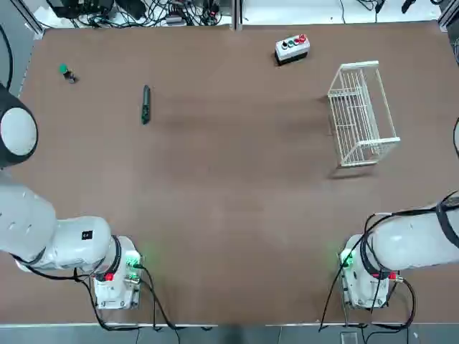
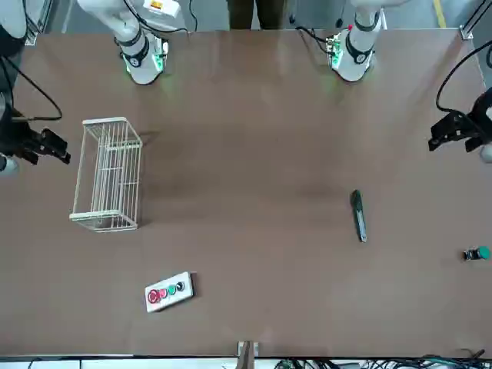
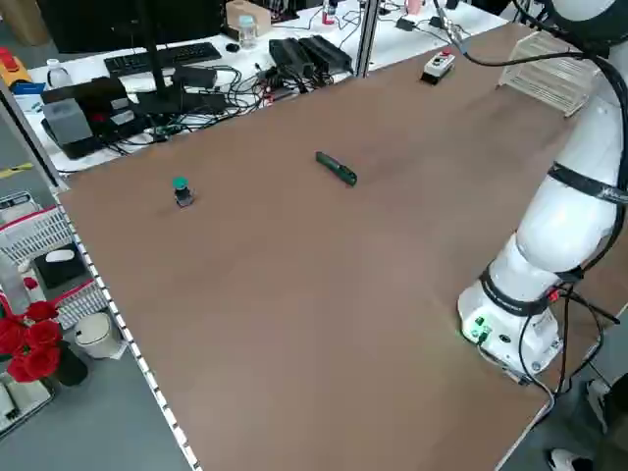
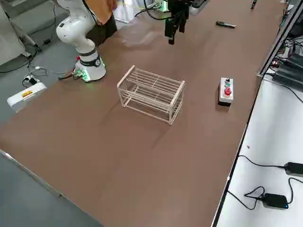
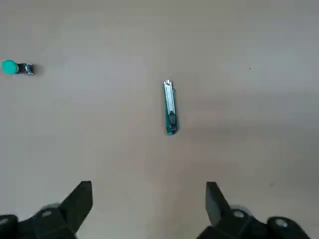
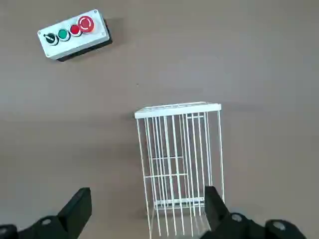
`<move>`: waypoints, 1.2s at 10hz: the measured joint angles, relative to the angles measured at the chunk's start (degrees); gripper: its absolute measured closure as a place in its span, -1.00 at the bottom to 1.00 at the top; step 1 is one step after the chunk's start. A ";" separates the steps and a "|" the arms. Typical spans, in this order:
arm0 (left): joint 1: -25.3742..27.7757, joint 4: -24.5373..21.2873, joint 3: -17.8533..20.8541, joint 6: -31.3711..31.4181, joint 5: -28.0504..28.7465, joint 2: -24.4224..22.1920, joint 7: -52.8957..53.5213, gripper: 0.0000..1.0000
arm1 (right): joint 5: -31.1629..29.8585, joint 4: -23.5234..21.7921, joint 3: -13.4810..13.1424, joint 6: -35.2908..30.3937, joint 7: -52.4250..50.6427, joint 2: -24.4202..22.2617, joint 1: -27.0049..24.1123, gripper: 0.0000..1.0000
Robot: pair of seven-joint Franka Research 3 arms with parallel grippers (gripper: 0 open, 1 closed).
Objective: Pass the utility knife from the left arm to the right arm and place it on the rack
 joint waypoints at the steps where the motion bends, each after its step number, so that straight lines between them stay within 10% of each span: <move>1: 0.00 0.00 0.00 0.00 0.00 -0.03 0.00 -1.00 | 0.00 0.06 0.00 -0.49 0.52 -0.52 0.00 -1.00; 7: 1.97 -1.60 0.27 1.63 0.41 2.79 0.07 -1.00 | 0.00 -0.16 0.06 -1.76 1.94 -1.67 0.00 -1.00; 12: 3.00 -20.40 -0.38 28.14 1.38 5.07 -5.88 -1.00 | 0.00 -0.25 0.71 -1.75 2.47 -1.51 0.22 -1.00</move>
